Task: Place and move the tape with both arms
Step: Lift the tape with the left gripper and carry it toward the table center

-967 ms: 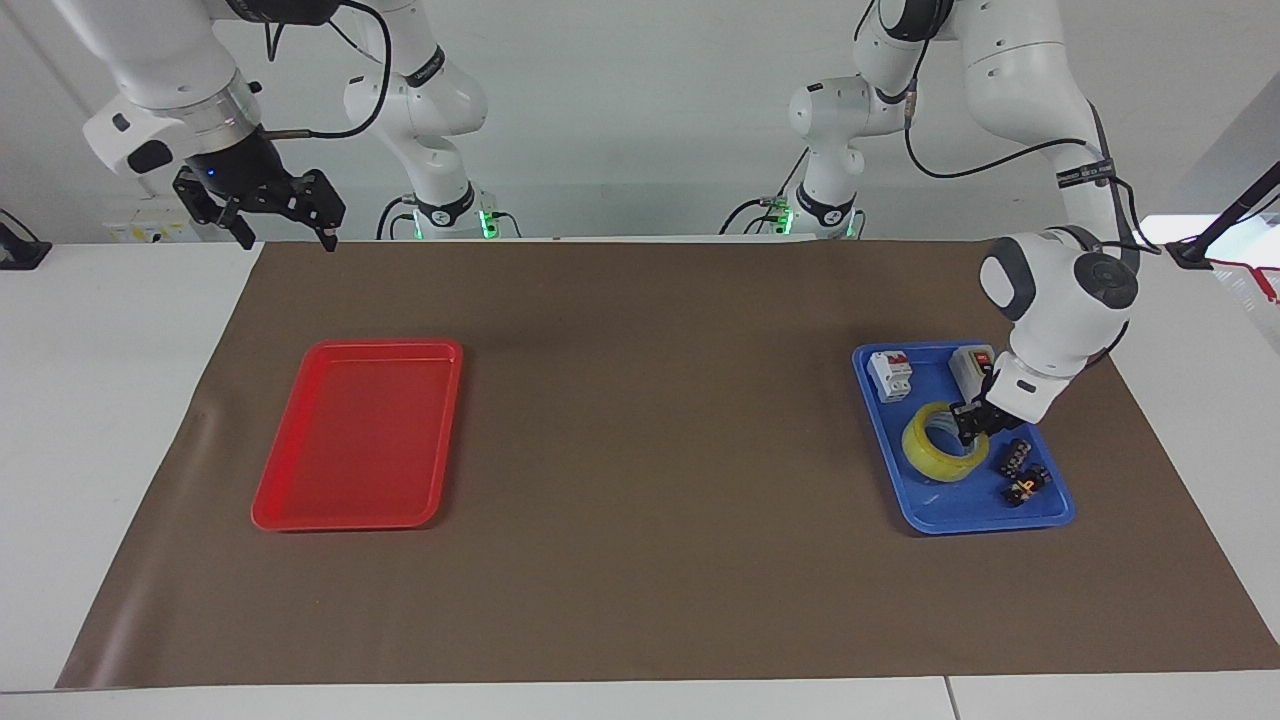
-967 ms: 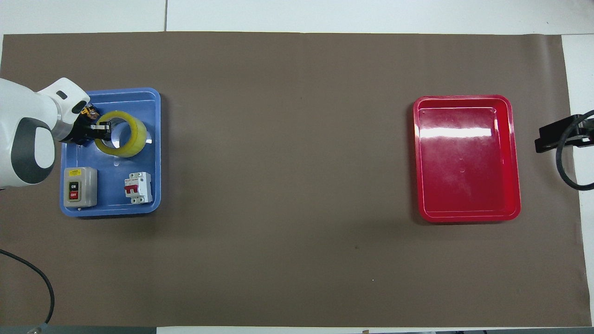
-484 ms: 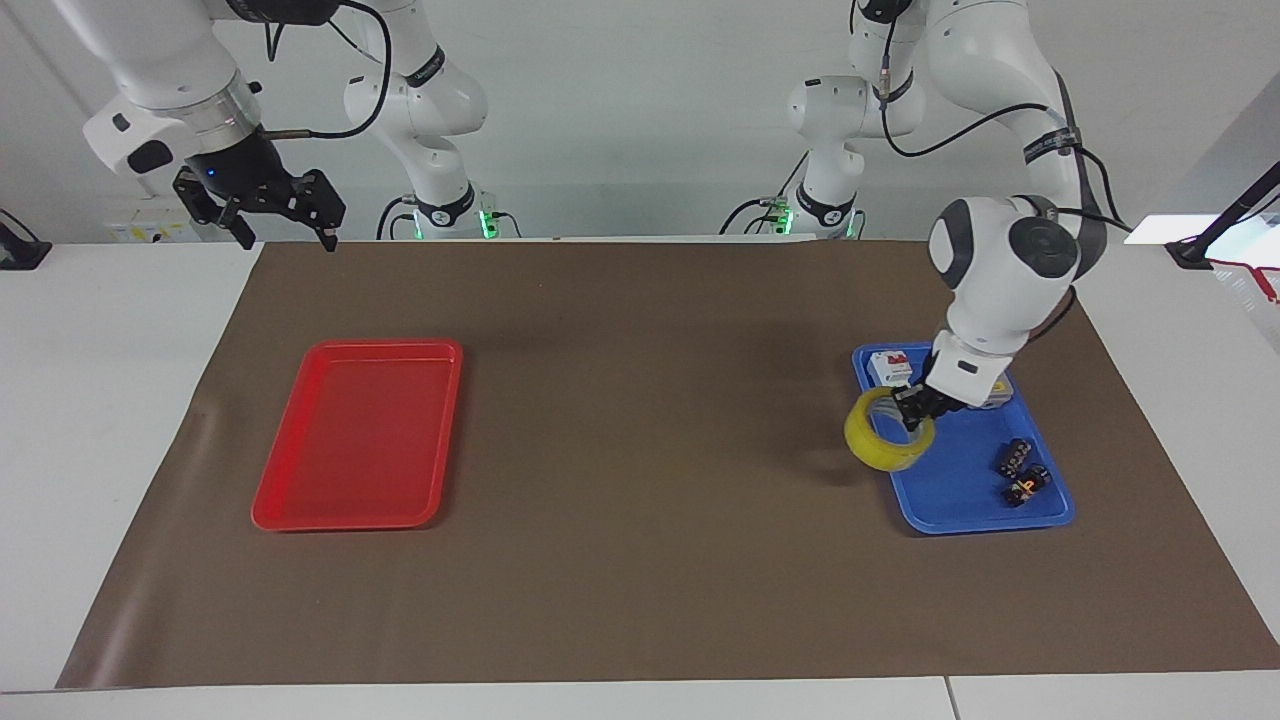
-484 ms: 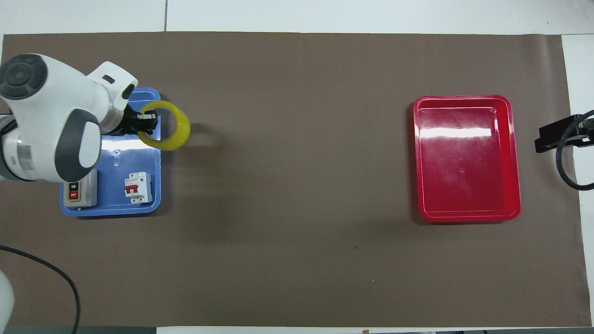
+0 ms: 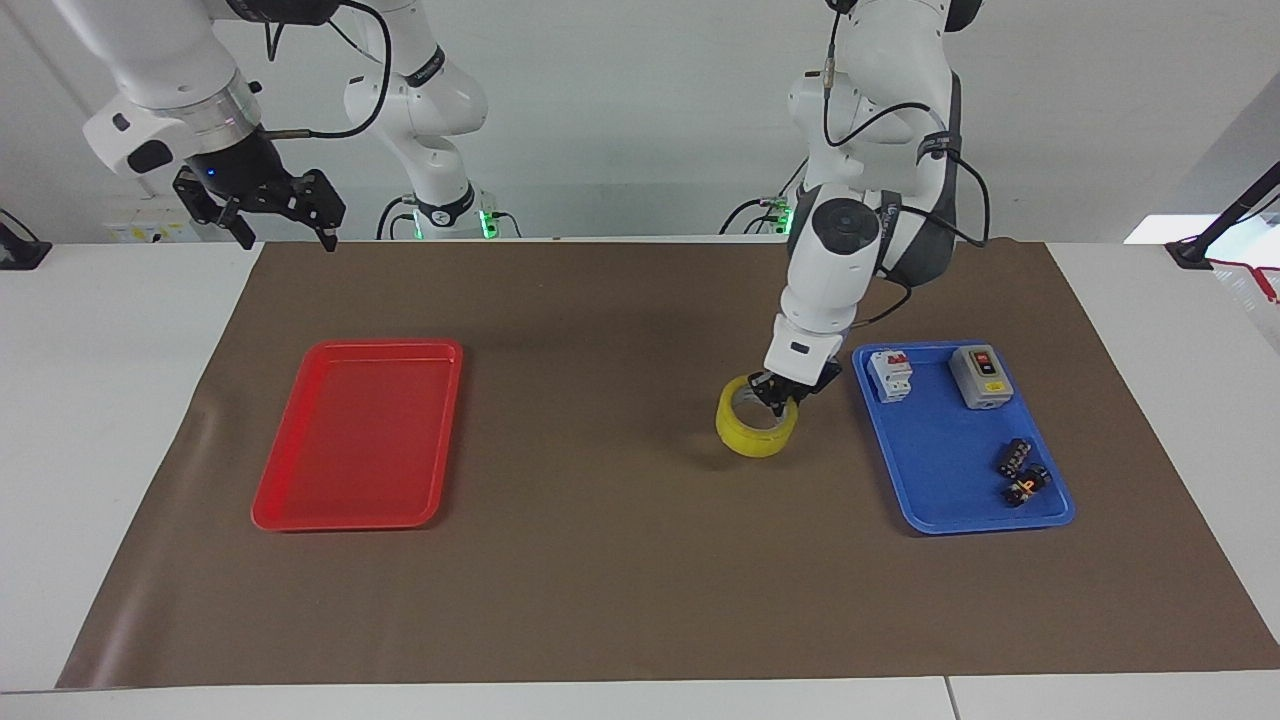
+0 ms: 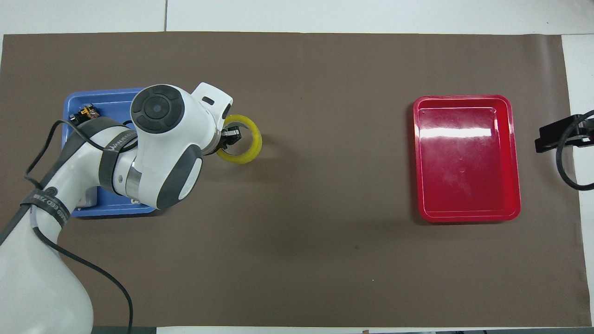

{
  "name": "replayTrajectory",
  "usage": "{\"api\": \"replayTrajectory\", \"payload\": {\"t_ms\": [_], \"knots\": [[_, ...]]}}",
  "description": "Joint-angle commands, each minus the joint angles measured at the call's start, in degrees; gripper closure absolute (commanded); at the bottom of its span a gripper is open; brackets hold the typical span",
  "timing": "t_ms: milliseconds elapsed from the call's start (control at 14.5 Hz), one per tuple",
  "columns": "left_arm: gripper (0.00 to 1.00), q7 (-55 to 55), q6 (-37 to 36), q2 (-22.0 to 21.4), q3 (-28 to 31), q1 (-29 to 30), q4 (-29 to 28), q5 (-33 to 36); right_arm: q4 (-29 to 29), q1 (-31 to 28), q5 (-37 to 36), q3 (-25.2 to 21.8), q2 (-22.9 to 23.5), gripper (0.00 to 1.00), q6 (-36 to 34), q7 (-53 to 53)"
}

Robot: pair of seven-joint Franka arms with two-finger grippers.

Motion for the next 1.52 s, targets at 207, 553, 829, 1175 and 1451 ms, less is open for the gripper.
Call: {"api": "replayTrajectory", "payload": {"t_ms": [207, 553, 829, 1175, 1451], "knots": [[1.0, -8.4, 3.8, 4.2, 1.0, -7.1, -0.4, 3.9, -1.3, -1.0, -0.4, 0.1, -0.7, 0.0, 7.1, 0.0], [1.0, -11.2, 6.6, 7.1, 0.8, -9.9, -0.4, 4.8, -1.3, -0.5, 0.4, 0.2, -0.7, 0.0, 6.8, -0.1], [1.0, -11.0, 6.3, 7.1, 0.8, -11.9, -1.2, 4.8, -2.6, -0.9, 3.4, 0.2, -1.1, 0.0, 6.4, 0.1], [0.0, -10.2, 5.6, 6.1, 0.8, -11.2, -1.3, 4.8, -5.5, 0.0, 3.4, 0.3, -0.8, 0.0, 10.8, 0.2], [0.0, -7.1, 3.4, 2.1, 0.9, -7.0, -1.2, 4.8, -4.6, 2.1, 2.9, 1.3, 2.5, 0.0, 13.4, 0.6]]}}
